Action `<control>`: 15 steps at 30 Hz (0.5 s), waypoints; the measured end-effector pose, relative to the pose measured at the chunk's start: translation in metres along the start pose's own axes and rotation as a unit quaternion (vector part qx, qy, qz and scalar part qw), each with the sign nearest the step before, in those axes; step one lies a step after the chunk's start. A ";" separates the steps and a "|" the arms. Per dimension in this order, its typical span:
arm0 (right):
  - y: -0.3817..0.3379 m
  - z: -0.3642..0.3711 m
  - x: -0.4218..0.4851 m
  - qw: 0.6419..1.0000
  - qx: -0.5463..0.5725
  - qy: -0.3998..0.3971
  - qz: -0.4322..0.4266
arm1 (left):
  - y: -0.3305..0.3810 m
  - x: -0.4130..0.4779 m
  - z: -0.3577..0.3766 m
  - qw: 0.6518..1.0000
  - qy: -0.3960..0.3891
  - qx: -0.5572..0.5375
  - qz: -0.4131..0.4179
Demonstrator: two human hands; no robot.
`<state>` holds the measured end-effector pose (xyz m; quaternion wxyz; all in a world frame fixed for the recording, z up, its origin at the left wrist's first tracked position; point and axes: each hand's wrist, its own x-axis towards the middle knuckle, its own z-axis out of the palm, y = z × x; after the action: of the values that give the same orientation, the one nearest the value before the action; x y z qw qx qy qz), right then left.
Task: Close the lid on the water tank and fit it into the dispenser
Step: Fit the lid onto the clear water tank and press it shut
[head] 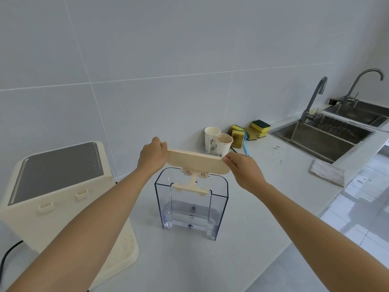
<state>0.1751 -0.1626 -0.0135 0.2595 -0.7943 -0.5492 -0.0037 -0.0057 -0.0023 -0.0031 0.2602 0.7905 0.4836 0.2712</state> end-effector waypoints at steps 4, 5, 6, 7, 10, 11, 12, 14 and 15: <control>-0.003 -0.001 -0.016 0.998 -0.029 0.008 -0.047 | -0.005 -0.018 -0.001 1.000 0.022 -0.022 -0.001; -0.004 0.000 -0.020 0.998 -0.040 0.009 -0.057 | -0.006 -0.022 0.000 0.999 0.024 -0.025 0.000; -0.004 0.000 -0.025 0.996 -0.053 0.009 -0.066 | -0.008 -0.026 0.000 0.999 0.027 -0.027 0.001; -0.005 0.001 -0.029 0.995 -0.069 0.005 -0.073 | -0.010 -0.030 0.001 0.999 0.029 -0.027 0.001; -0.006 0.004 -0.041 0.989 -0.116 -0.013 -0.092 | -0.018 -0.043 0.002 0.999 0.038 0.000 0.020; -0.006 0.005 -0.044 0.987 -0.128 -0.017 -0.098 | -0.020 -0.046 0.003 0.998 0.043 0.020 0.034; -0.005 0.006 -0.047 0.984 -0.141 -0.021 -0.104 | -0.023 -0.049 0.005 0.997 0.049 0.040 0.049; -0.005 0.009 -0.050 0.978 -0.172 -0.031 -0.114 | -0.028 -0.055 0.008 0.993 0.057 0.069 0.075; -0.005 0.010 -0.052 0.975 -0.186 -0.037 -0.117 | -0.030 -0.057 0.009 0.991 0.060 0.081 0.084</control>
<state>0.1478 -0.2023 -0.0353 0.0844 -0.7588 -0.6369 -0.1073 -0.0406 -0.0437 -0.0402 0.1418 0.8291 0.4509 0.2987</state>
